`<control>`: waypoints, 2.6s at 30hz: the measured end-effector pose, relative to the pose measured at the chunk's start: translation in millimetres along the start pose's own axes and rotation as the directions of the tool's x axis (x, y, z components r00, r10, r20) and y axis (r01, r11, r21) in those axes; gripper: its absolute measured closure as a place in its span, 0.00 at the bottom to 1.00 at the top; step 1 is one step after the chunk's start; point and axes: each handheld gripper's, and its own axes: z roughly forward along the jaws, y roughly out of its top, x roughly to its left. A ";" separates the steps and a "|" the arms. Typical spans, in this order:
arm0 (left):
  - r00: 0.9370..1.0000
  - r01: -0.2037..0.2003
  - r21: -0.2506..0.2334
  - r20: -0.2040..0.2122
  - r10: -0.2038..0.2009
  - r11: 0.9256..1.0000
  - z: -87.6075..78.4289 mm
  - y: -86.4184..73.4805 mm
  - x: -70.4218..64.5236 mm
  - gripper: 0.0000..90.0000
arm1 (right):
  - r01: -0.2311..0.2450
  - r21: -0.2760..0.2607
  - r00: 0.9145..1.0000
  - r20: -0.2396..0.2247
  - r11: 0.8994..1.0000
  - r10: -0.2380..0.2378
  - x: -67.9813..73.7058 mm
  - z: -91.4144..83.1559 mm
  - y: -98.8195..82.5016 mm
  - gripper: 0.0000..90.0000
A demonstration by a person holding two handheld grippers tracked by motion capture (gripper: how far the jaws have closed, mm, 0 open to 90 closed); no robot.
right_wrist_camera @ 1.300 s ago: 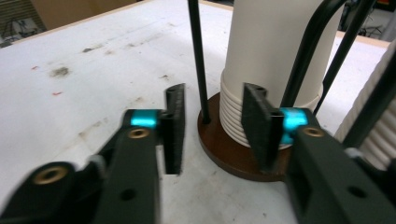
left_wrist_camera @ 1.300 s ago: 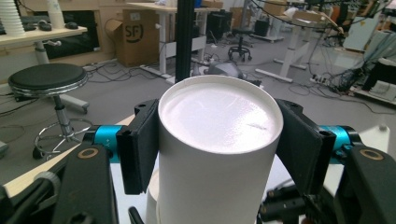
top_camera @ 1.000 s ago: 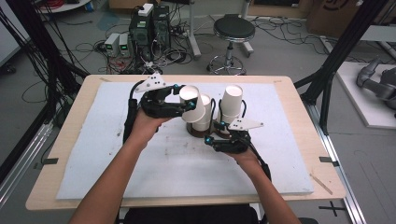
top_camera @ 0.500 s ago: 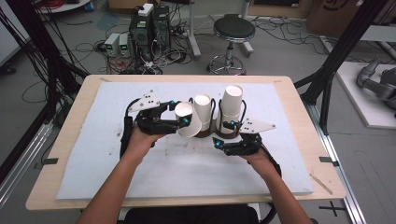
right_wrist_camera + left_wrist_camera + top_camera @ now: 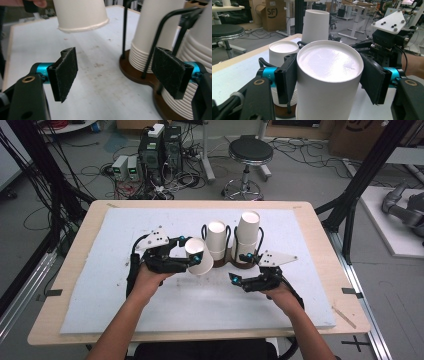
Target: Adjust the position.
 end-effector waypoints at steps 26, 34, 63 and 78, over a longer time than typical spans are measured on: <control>0.989 -0.034 -0.003 0.147 0.034 0.999 11.2 -13.0 -26.8 0.39 | 0.044 -0.084 0.980 -0.192 0.995 -0.059 22.0 6.0 10.8 0.23; 0.978 -0.041 -0.010 0.203 0.042 0.999 13.2 -12.7 -33.7 0.39 | 0.035 -0.090 0.971 -0.234 0.995 -0.055 24.5 10.5 10.6 0.23; 0.972 -0.042 0.031 0.233 0.034 0.999 21.5 -8.8 -37.0 0.23 | 0.127 -0.084 0.946 -0.290 0.988 -0.146 25.6 15.1 12.1 0.35; 0.953 -0.120 0.120 0.292 0.080 0.986 34.9 -8.5 -42.3 0.30 | 0.172 -0.020 0.942 -0.288 0.985 -0.170 30.4 14.8 13.3 0.35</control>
